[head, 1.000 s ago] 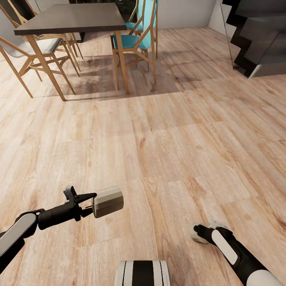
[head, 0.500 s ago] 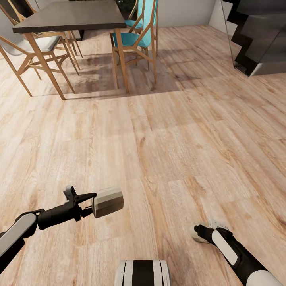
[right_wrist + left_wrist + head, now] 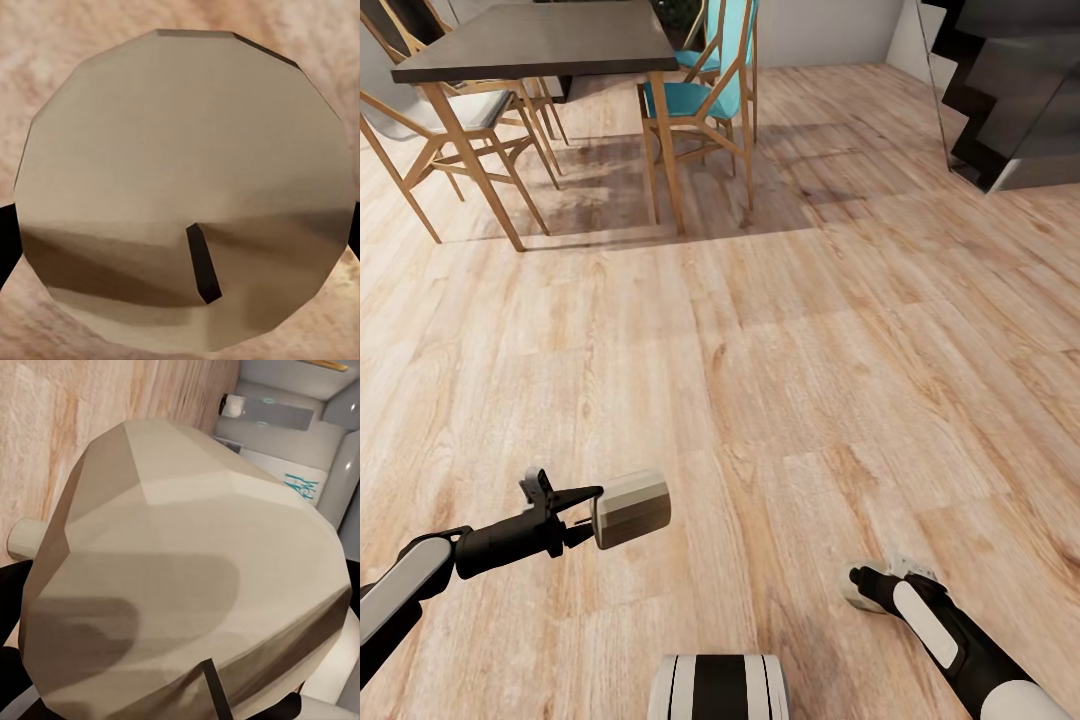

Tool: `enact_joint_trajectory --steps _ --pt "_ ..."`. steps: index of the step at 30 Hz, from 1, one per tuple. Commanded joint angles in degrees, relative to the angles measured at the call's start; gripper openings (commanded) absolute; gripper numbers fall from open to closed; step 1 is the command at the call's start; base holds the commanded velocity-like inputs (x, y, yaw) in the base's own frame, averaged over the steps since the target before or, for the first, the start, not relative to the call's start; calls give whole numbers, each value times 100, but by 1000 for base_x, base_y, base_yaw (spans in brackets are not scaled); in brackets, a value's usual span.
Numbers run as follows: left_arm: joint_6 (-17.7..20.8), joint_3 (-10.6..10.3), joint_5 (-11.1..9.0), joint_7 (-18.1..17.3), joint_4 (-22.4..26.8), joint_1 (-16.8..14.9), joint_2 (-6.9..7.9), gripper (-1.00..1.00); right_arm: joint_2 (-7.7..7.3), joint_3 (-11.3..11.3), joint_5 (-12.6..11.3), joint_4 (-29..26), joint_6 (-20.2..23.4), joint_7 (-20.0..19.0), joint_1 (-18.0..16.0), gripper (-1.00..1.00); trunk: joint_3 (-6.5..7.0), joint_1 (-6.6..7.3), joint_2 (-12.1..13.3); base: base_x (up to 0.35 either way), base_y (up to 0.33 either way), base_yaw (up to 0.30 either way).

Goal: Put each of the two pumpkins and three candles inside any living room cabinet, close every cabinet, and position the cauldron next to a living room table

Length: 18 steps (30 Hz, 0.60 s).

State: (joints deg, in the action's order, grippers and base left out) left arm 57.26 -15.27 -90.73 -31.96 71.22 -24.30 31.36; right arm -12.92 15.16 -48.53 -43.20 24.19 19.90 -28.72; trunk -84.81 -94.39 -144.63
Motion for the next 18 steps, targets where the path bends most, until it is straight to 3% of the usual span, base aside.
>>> enact_joint_trajectory --steps 1,9,18 --pt "3 -11 11 -31 -3 -5 6 -100 -9 31 -51 -8 7 58 -2 -100 -4 1 -2 0 0 0" --pt "-3 -11 21 -30 -48 -5 2 -100 -9 31 -43 -13 7 57 -2 -100 -4 1 -2 0 0 0" --pt "-4 -11 168 -30 -55 -5 2 -100 -9 31 -42 -13 7 57 -2 -100 -4 1 -2 0 0 0"
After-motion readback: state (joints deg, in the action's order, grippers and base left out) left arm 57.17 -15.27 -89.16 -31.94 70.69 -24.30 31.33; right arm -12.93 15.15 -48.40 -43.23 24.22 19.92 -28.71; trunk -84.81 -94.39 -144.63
